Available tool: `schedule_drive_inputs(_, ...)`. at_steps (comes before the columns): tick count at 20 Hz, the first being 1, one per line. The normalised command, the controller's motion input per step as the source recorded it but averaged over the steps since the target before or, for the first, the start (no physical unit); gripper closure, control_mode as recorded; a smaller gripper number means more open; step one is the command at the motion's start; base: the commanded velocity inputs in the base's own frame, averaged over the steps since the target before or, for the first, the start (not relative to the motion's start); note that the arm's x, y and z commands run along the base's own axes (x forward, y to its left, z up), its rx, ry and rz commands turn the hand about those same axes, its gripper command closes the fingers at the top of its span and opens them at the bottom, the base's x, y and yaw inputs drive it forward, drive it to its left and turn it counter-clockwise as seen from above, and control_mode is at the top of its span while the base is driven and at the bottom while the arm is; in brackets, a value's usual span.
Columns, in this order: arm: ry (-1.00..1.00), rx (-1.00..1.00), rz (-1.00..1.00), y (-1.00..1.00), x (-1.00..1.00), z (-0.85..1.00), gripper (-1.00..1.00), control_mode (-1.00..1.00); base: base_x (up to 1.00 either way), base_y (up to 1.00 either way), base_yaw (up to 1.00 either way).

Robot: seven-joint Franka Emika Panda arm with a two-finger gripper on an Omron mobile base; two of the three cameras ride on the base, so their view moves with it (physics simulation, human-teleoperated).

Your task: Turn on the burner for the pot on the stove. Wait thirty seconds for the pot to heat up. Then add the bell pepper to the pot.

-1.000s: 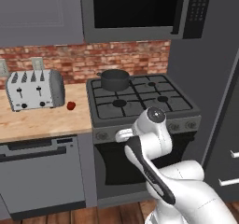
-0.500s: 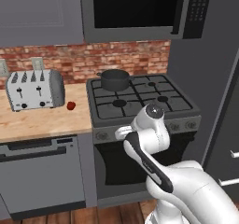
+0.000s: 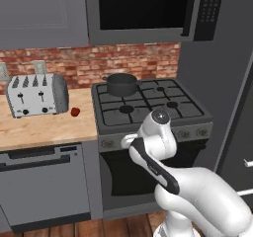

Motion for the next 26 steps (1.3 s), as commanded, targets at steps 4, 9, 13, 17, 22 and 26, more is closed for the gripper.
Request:
schedule_drive_inputs(4, -0.10, 0.00, 0.00, -0.04, 0.09, -0.24, -1.00, -1.00, 0.00, 0.00, 0.00)
schedule_drive_inputs(9, -0.12, 0.01, 0.00, -0.07, 0.06, -0.38, -1.00, -1.00, 0.00, 0.00, 0.00)
schedule_drive_inputs(13, -0.06, 0.02, 0.00, -0.10, 0.08, -0.33, -1.00, -1.00, 0.00, 0.00, 0.00)
schedule_drive_inputs(17, 0.00, 0.04, 0.00, -0.18, 0.05, -0.29, -1.00, -1.00, 0.00, 0.00, 0.00)
schedule_drive_inputs(22, 0.00, 0.22, 0.00, -0.27, 0.11, -0.39, -1.00, -1.00, 0.00, 0.00, 0.00)
schedule_drive_inputs(26, -0.02, 0.15, 0.00, -0.19, 0.13, -0.42, -1.00, -1.00, 0.00, 0.00, 0.00)
